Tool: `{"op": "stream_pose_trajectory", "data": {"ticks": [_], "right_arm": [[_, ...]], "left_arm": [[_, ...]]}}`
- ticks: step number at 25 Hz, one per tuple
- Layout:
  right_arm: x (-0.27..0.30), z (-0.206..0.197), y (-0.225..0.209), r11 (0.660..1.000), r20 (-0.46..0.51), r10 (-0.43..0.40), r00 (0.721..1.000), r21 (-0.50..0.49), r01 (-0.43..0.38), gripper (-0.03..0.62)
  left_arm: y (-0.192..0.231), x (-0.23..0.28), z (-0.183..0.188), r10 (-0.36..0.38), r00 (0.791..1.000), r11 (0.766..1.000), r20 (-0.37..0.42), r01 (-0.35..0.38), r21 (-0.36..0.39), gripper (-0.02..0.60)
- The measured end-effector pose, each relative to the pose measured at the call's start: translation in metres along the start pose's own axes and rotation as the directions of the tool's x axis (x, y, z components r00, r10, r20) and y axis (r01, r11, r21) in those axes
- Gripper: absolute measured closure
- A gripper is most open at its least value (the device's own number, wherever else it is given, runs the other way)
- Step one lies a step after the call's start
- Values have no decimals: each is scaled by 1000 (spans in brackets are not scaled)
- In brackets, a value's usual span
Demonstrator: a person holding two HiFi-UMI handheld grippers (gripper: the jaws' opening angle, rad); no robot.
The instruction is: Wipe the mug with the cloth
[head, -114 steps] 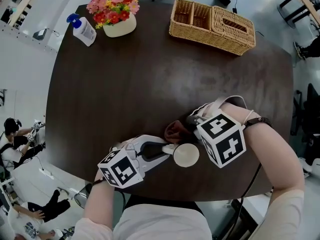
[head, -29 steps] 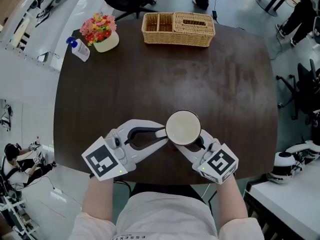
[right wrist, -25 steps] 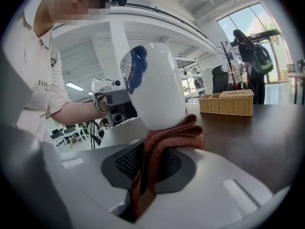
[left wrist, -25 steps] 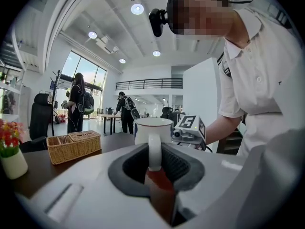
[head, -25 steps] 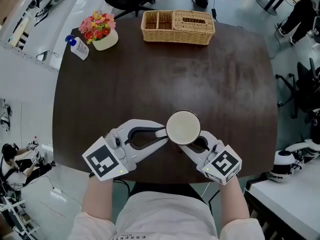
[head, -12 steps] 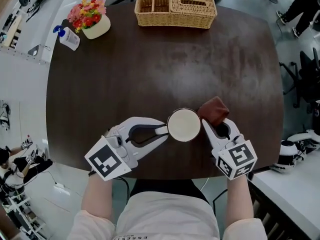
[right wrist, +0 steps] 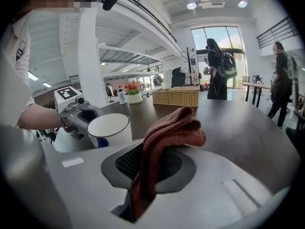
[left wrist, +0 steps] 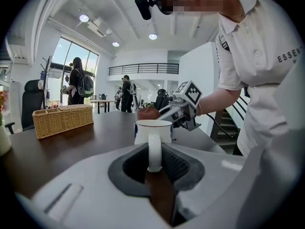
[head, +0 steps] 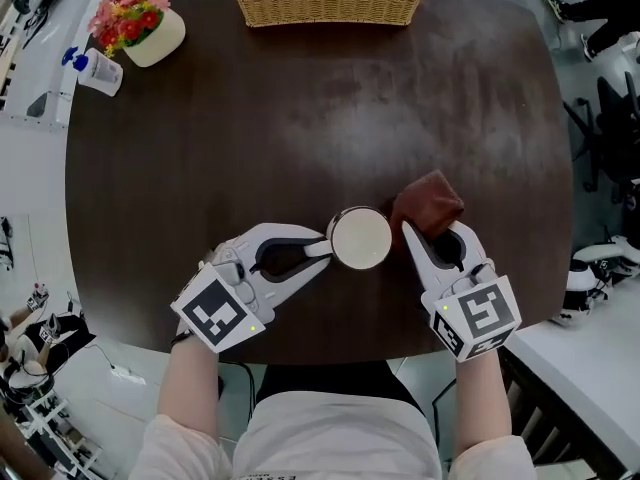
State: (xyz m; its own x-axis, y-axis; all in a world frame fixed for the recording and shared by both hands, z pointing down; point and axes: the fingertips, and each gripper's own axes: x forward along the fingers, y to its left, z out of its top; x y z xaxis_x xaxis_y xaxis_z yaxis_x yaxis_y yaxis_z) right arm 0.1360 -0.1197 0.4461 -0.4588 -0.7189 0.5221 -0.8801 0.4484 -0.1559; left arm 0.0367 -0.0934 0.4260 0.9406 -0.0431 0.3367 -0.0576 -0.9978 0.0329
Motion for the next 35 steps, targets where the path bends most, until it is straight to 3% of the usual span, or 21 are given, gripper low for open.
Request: {"op": "stream_pose_trajectory", "data": {"ticks": [8,12,14,16,20,26,29,32,34,35], "right_arm": [[10,-7,-3,1000,0,-16,1000,14,16,514],[10,-9,-1,1000,2,-10,1000,23,10,514],[9,-10,0,999,-3,-13,1000,29,13,514],[8,-10,1,999,-5,-16,1000,35,16,514],[-1,-6,3,999,2,-24,1000,32,24,514],[-40,16,15,999,50,-38,998,11,38,514],[-71,28,28,999,82,-38,996,-22,40,514],[-96,41,42,998,128,-21,992,-54,28,514],[-112,47,53,996,145,2,989,-87,11,514],[-119,49,58,994,150,11,989,-108,5,514]], "left_arm": [[8,4,-15,-14,1000,1000,8,14,-27,512],[12,6,-27,28,999,998,-39,-30,-49,509],[15,8,-41,52,994,995,-99,-60,-79,506],[17,7,-52,74,988,992,-133,-87,-95,474],[22,-9,-31,152,987,975,-55,-159,-157,449],[5,-39,16,243,970,961,-19,-244,-129,448],[-9,-56,57,342,939,937,21,-339,-84,457],[-21,-74,90,465,882,885,71,-460,-75,519],[-33,-83,105,518,850,855,94,-511,-88,581],[-40,-87,111,535,839,845,104,-526,-98,581]]}}
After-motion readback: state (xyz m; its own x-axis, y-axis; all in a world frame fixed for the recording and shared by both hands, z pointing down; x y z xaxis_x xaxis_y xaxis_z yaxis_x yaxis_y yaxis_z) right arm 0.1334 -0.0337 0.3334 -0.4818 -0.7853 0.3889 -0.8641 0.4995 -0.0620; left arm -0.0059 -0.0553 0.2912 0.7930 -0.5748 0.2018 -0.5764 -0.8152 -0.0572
